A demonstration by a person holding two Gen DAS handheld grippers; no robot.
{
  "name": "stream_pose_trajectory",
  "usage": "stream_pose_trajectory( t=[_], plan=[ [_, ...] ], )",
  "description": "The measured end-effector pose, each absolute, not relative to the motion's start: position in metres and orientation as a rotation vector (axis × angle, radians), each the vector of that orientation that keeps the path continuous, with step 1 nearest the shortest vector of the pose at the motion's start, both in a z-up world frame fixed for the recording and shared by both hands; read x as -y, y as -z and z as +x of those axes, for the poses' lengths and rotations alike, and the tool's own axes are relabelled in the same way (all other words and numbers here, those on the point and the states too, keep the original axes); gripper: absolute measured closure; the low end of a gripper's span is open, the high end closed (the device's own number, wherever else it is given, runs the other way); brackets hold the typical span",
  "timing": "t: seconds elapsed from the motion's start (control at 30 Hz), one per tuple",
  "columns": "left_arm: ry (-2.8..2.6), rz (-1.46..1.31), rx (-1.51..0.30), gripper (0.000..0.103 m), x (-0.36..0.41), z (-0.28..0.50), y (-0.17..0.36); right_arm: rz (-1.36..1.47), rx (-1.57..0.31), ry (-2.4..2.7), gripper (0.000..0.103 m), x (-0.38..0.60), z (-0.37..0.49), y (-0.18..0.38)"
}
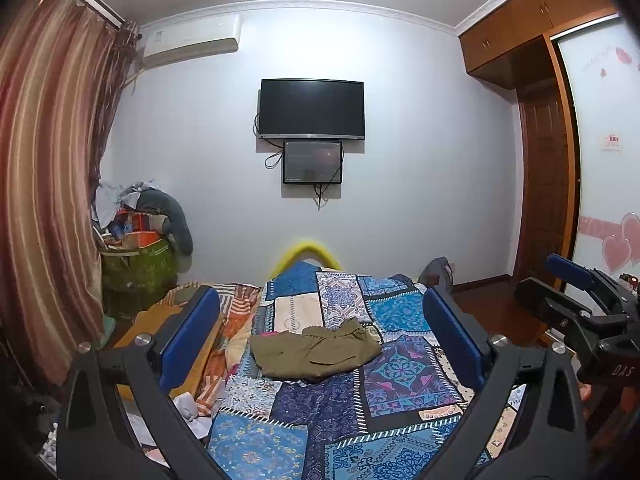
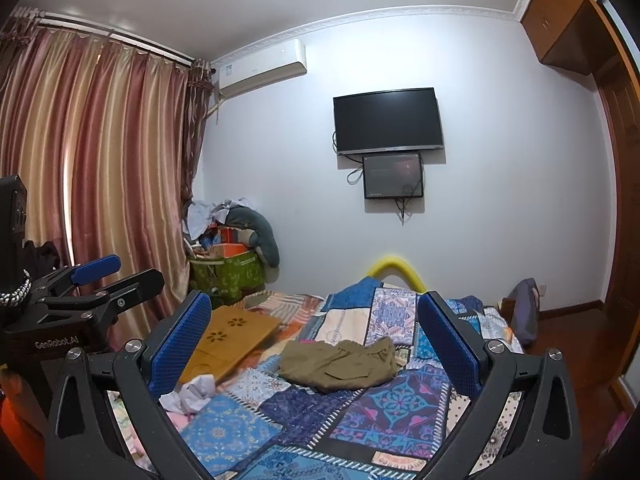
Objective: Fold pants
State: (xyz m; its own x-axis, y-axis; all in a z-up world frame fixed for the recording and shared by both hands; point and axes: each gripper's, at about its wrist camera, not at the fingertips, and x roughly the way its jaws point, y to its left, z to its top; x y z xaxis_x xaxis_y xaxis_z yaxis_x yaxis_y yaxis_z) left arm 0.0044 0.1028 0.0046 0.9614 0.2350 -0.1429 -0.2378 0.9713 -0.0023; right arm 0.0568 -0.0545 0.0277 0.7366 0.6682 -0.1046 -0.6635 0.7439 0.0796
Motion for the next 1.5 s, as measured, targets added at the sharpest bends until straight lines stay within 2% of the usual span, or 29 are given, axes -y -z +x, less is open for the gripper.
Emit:
stream_pose_trajectory(
  t=[1.5],
  plan=[
    [-0.188,-0.03,-0.187,0.0,-0.1055,0.0144,0.0,0.041,-0.141,-0.71,0.0,0.0565,0.0602,-0.026]
  ],
)
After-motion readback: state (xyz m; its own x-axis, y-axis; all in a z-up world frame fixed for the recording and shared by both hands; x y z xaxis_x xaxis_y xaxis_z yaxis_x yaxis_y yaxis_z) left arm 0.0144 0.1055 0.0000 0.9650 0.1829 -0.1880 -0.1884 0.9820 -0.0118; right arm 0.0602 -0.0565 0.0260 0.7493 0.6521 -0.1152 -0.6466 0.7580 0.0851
